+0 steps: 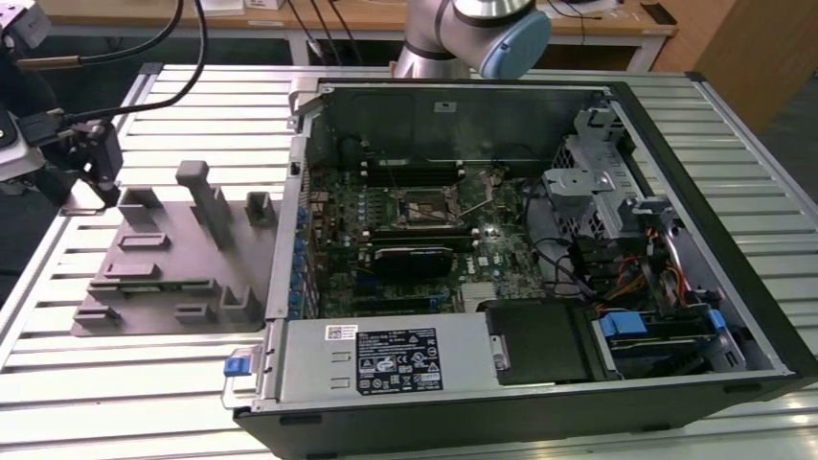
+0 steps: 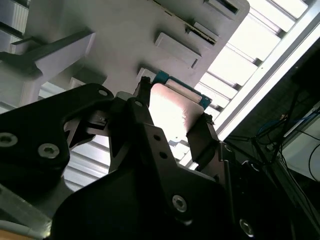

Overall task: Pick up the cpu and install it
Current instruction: 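Pick up the cpu and move it towards the insertion slot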

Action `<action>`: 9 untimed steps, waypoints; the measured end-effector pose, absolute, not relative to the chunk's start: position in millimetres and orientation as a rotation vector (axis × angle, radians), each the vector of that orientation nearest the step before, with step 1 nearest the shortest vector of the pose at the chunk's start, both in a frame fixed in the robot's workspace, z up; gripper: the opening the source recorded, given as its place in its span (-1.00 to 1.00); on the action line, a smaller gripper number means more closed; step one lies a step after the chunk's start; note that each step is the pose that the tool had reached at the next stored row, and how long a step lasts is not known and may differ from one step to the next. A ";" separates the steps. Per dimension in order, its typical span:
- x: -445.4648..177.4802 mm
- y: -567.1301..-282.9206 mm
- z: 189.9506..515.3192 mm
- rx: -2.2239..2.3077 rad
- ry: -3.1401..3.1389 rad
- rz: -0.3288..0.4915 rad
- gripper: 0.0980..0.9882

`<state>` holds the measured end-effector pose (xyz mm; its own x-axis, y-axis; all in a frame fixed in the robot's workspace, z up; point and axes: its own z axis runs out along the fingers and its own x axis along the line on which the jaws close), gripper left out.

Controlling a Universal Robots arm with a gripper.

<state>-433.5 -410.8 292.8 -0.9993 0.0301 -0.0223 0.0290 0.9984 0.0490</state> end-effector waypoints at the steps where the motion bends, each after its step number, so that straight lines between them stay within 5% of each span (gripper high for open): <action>1: -433.5 -410.8 294.2 0.046 3.117 0.076 0.00; 9: -433.5 -410.8 308.4 0.046 3.117 0.076 0.00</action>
<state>-433.5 -410.8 308.4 -0.9993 0.0301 -0.0224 0.0289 0.9984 0.0491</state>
